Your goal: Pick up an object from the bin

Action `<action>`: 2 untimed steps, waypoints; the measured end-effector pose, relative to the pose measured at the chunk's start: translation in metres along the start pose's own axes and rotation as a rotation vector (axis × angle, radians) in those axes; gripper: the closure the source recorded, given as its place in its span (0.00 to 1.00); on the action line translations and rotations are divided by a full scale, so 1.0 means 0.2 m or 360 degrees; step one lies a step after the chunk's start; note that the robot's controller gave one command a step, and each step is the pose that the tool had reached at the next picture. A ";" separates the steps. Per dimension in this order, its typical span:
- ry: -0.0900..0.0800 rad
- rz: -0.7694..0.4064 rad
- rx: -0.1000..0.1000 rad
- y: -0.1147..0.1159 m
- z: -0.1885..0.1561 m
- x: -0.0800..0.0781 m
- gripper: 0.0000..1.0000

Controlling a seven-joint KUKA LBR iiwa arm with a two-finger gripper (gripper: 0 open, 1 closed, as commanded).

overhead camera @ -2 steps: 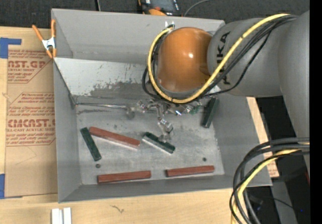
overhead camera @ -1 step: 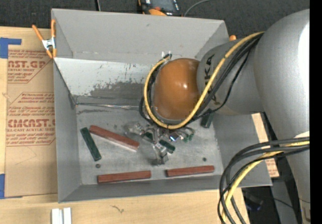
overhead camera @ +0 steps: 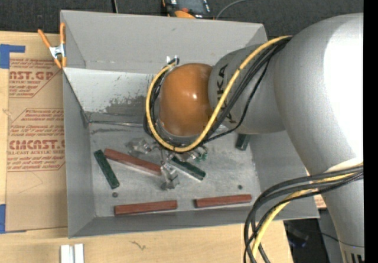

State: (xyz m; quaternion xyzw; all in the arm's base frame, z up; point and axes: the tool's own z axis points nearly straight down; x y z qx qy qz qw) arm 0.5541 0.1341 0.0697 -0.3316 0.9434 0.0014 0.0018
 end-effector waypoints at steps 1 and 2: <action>0.0002 0.0004 0.0002 -0.01 0.00 0.01 1.00; 0.0003 0.0004 0.0001 -0.01 0.00 0.01 0.00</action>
Offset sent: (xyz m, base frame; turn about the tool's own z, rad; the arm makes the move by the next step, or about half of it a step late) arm 0.0000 0.0000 0.0000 0.0000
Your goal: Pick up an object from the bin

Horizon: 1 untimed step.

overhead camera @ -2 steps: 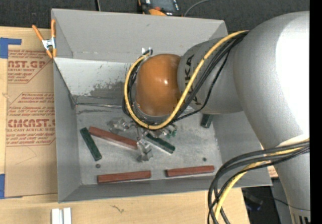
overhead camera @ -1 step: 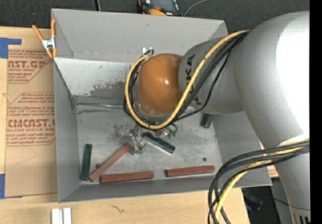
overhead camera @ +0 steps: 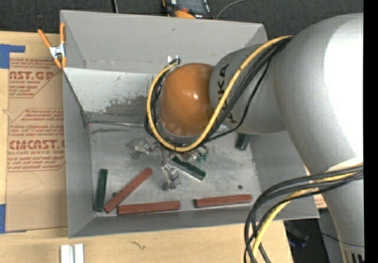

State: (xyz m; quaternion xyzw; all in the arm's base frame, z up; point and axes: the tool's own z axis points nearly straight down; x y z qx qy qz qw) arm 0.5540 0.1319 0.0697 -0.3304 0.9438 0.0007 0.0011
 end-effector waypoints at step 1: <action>-0.0002 -0.0200 -0.0002 0.25 0.00 -0.13 0.00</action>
Offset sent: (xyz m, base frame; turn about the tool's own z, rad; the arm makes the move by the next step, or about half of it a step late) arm -0.0108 0.0516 0.0003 -0.1231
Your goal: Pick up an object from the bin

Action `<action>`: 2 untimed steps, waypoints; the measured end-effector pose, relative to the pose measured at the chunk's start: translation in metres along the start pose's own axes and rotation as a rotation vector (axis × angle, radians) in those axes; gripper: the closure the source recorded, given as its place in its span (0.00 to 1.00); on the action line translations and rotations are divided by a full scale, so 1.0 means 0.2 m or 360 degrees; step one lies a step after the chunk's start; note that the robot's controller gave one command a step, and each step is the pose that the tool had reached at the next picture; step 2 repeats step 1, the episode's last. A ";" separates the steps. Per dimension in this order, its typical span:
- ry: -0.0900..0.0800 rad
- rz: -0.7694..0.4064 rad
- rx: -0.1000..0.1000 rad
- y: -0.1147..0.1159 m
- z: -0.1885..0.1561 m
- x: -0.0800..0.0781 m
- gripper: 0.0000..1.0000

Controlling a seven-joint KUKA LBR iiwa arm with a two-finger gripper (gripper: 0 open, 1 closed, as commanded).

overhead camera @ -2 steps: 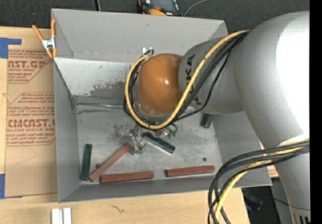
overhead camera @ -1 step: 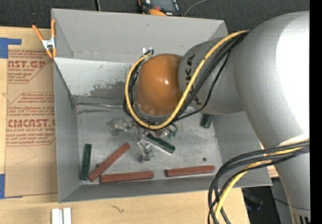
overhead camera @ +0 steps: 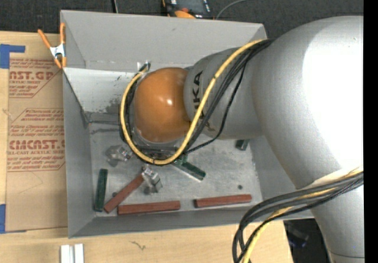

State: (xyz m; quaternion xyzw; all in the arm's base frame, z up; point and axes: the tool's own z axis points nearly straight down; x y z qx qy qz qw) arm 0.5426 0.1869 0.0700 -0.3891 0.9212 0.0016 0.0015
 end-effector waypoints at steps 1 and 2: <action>0.0002 0.0003 0.0003 -0.01 0.00 0.01 1.00; 0.0002 0.0003 0.0003 -0.01 0.00 0.01 1.00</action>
Offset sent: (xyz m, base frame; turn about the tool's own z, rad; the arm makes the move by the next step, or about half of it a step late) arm 0.0000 0.0000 0.0000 0.0000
